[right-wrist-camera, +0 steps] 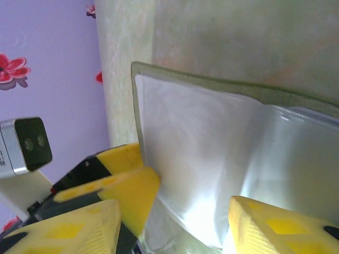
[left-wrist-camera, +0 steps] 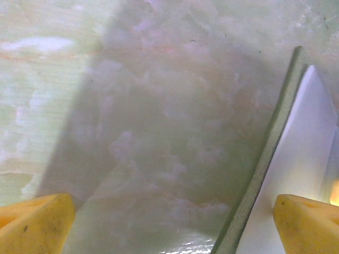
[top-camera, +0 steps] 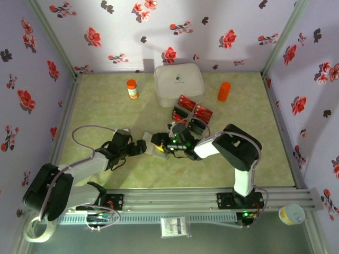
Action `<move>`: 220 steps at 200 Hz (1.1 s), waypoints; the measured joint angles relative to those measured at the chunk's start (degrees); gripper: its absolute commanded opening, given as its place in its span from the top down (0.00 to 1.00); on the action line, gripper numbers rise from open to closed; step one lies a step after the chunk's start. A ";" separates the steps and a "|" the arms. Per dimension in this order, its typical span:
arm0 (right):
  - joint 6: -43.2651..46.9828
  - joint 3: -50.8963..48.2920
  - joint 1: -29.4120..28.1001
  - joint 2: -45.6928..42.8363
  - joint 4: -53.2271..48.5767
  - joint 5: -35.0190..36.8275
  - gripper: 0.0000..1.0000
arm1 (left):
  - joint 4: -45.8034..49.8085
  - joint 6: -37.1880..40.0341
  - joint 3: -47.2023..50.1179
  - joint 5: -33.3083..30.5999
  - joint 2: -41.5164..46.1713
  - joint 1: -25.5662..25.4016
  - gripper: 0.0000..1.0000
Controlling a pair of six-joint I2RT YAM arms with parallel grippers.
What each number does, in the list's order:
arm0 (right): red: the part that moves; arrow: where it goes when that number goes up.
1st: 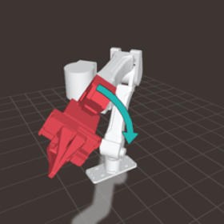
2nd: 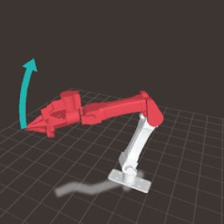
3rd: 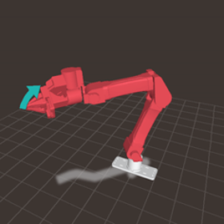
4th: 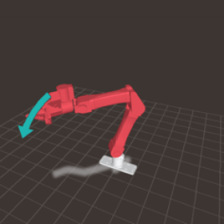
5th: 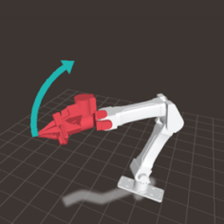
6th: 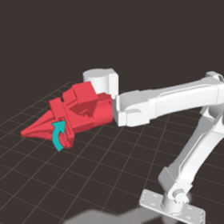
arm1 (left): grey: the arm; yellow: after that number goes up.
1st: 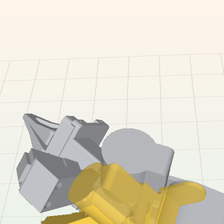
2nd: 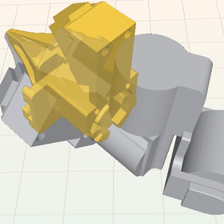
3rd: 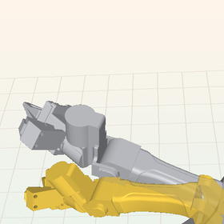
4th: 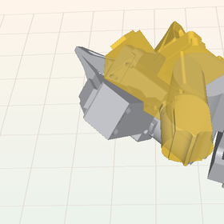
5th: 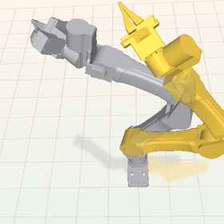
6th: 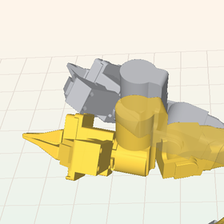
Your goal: Put the credit cards into the card holder
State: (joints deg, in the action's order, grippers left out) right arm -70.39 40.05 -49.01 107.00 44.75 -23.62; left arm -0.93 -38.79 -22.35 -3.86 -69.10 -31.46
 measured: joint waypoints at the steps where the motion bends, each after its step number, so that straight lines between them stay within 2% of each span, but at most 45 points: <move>1: 0.07 -0.09 0.00 -0.09 -0.02 0.02 0.43 | 0.00 0.00 0.00 0.00 0.00 -0.02 0.02; 51: 6.64 -2.29 1.18 -5.09 -7.45 0.90 0.45 | 0.02 -0.46 -0.35 -1.79 -0.83 -1.68 0.02; 119: 18.01 -0.07 6.60 -8.07 -21.44 -0.02 0.53 | -0.98 -2.99 -0.42 -7.50 -2.36 -5.75 0.03; 173: 22.62 3.37 7.08 -8.33 -30.10 -0.44 0.66 | -1.90 -3.82 -0.44 -11.50 -3.98 -8.13 0.03; 220: 23.85 7.56 6.51 -8.41 -33.11 -0.44 0.84 | -2.03 -4.24 -0.55 -12.94 -4.46 -9.09 0.03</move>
State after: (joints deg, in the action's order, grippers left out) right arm -46.54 47.62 -42.50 98.59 11.64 -24.05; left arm -2.96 -43.03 -22.90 -16.80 -73.56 -40.56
